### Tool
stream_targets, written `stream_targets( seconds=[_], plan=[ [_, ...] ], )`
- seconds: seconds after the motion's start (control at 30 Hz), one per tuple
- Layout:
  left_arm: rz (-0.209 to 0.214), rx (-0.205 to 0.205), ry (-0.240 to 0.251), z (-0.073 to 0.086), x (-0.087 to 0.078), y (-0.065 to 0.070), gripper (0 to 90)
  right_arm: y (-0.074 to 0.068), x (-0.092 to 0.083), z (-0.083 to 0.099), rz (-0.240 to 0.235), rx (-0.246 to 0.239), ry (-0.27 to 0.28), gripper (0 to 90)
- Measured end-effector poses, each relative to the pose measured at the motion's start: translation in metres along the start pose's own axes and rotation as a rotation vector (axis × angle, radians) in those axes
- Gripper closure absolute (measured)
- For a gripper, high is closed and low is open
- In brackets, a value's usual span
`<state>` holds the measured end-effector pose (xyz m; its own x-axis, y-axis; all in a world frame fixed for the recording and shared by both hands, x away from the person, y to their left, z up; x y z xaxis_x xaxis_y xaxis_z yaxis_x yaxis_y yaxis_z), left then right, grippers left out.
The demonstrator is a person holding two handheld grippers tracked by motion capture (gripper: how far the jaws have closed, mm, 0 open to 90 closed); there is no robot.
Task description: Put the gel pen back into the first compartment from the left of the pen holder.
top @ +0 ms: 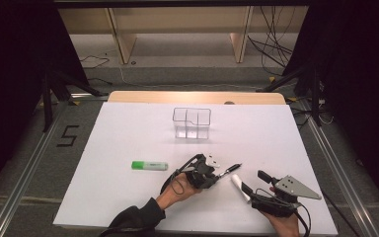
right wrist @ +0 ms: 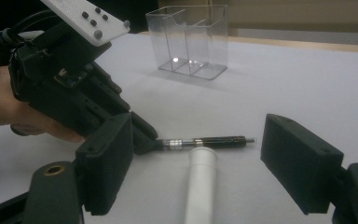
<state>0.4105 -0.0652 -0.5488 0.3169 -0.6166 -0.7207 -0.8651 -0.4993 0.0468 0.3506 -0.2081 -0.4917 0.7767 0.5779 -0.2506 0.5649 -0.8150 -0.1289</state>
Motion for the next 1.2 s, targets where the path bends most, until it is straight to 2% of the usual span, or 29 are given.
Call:
stream_targets(
  seconds=[0.23,0.47,0.7,0.83,0.93,1.07,1.2],
  plan=[
    [-0.006,-0.022,0.037,-0.006,-0.009,-0.010,80.3,0.000,-0.001,0.000,0.001,-0.002,0.002,26.0],
    [0.015,-0.056,0.077,-0.012,-0.031,-0.025,80.3,0.000,-0.001,-0.001,0.002,-0.002,0.008,26.1],
    [0.058,-0.081,0.098,-0.015,-0.057,-0.037,80.3,-0.002,0.000,-0.003,0.000,-0.012,0.013,26.1],
    [0.072,-0.079,0.091,-0.014,-0.070,-0.041,80.3,-0.007,0.000,-0.006,-0.006,-0.038,0.015,26.0],
    [0.082,-0.067,0.074,-0.011,-0.077,-0.041,80.3,-0.011,0.001,-0.009,-0.011,-0.075,0.014,25.8],
    [0.098,-0.047,0.036,-0.004,-0.083,-0.037,80.2,-0.018,0.004,-0.013,-0.027,-0.111,0.015,25.7],
    [0.116,-0.042,0.009,0.001,-0.087,-0.033,80.3,-0.028,0.009,-0.016,-0.043,-0.188,-0.001,25.7]
  ],
)
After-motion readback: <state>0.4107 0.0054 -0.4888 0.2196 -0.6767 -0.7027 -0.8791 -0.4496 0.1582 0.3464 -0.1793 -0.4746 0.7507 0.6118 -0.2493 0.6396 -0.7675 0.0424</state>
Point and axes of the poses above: each handheld gripper's, and its own axes: x roughly forward along the jaws, z roughly out of its underside, y roughly to its right, the point moved 9 cm from there along x, roughly forward along the jaws, and after that the axes turned 5 degrees about y, right-handed, at the moved point
